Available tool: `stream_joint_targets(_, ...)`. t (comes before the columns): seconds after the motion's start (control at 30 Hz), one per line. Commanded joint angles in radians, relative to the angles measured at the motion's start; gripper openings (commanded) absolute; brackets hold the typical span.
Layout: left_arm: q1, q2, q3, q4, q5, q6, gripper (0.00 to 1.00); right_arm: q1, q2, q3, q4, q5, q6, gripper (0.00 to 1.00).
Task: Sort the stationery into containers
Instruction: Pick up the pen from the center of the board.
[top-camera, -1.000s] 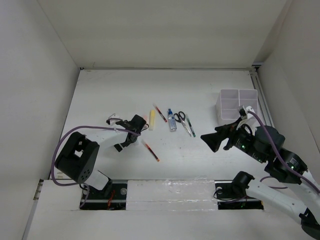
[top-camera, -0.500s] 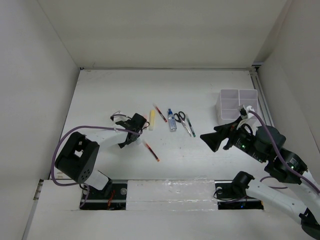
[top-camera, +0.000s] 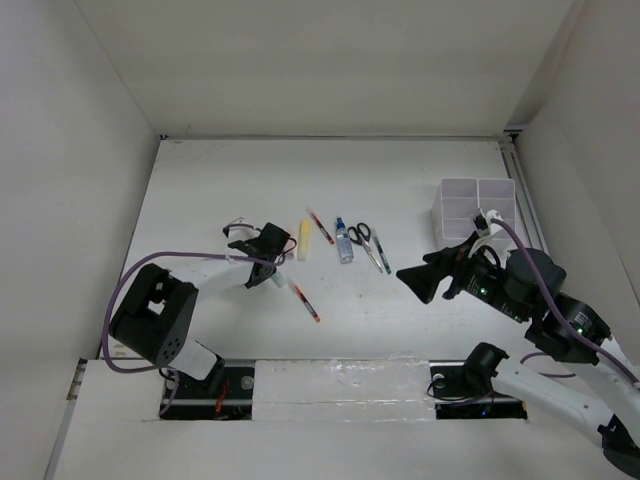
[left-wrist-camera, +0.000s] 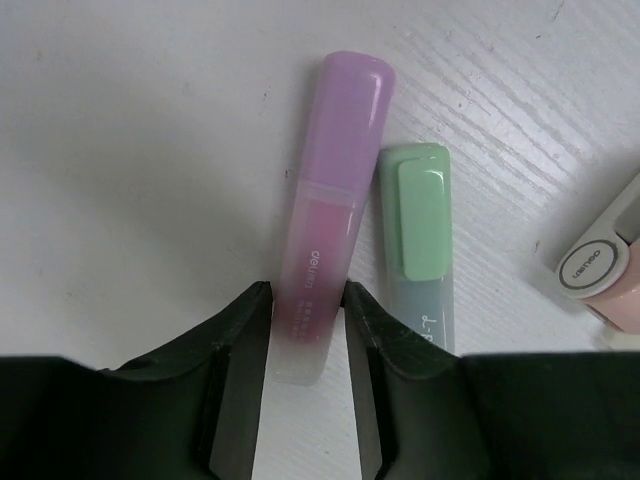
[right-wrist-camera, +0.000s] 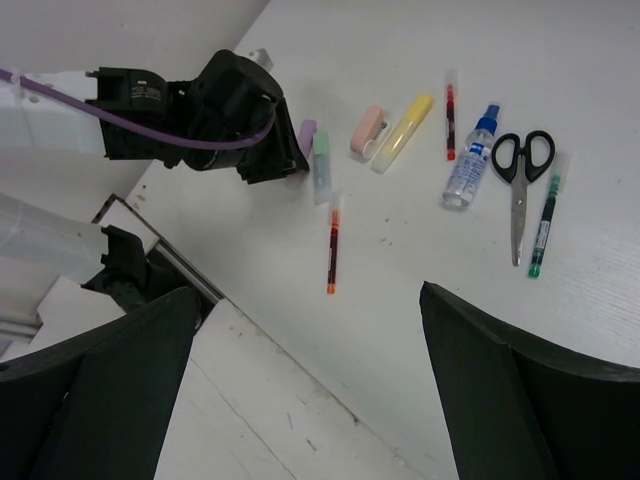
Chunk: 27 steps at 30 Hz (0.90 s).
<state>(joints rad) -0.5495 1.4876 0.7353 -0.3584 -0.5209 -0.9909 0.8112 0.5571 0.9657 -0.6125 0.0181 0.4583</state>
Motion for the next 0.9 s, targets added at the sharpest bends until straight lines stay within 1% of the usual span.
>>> stream_joint_targets(0.0, 0.02, 0.011, -0.037, 0.009, 0.073, 0.003, 0.3, 0.002, 0.003, -0.001, 0.079, -0.015, 0.017, 0.98)
stream_joint_targets(0.03, 0.02, 0.001, -0.037, 0.018, 0.073, 0.015, 0.26, 0.002, 0.003, -0.001, 0.079, -0.024, 0.017, 0.98)
stream_joint_targets(0.07, 0.034, 0.0, -0.037, 0.018, 0.082, 0.015, 0.16, 0.002, 0.003, -0.001, 0.079, -0.024, 0.017, 0.96)
stream_joint_targets(0.1, 0.034, 0.0, -0.048, 0.028, 0.091, 0.026, 0.1, 0.002, 0.013, -0.001, 0.079, -0.024, 0.017, 0.96)
stream_joint_targets(0.17, 0.043, -0.009, -0.048, 0.029, 0.091, 0.026, 0.0, 0.002, 0.013, -0.001, 0.079, -0.033, 0.017, 0.96)
stream_joint_targets(0.33, 0.053, -0.029, -0.057, 0.029, 0.091, 0.015, 0.0, 0.002, 0.023, 0.008, 0.088, -0.033, 0.017, 0.96)
stream_joint_targets(0.43, 0.053, -0.088, -0.057, 0.007, 0.079, 0.006, 0.0, 0.002, 0.023, 0.008, 0.097, -0.033, 0.017, 0.96)
stream_joint_targets(0.53, 0.042, -0.188, -0.057, -0.004, 0.059, 0.027, 0.0, 0.002, 0.023, -0.011, 0.124, -0.033, 0.017, 0.96)
stream_joint_targets(0.57, 0.028, -0.214, -0.042, -0.004, 0.03, 0.028, 0.0, 0.002, 0.023, -0.012, 0.146, -0.033, 0.017, 0.96)
stream_joint_targets(0.6, -0.005, -0.266, -0.016, -0.032, 0.016, 0.046, 0.0, 0.002, 0.023, -0.024, 0.146, -0.012, 0.017, 0.95)
stream_joint_targets(0.63, -0.016, -0.291, -0.001, -0.033, 0.016, 0.046, 0.0, 0.002, 0.023, -0.024, 0.16, 0.003, 0.034, 0.95)
stream_joint_targets(0.67, -0.027, -0.315, 0.012, -0.033, 0.016, 0.084, 0.0, 0.002, 0.023, -0.033, 0.16, 0.017, 0.034, 0.94)
stream_joint_targets(0.77, -0.038, -0.424, 0.049, -0.044, 0.031, 0.139, 0.0, 0.002, 0.023, -0.042, 0.198, 0.026, 0.046, 0.94)
stream_joint_targets(0.8, -0.038, -0.452, 0.064, -0.044, 0.032, 0.161, 0.0, 0.002, 0.055, -0.03, 0.209, 0.026, 0.046, 0.94)
stream_joint_targets(0.87, -0.084, -0.522, 0.094, -0.044, 0.024, 0.19, 0.0, 0.002, 0.078, -0.018, 0.218, 0.026, 0.057, 0.94)
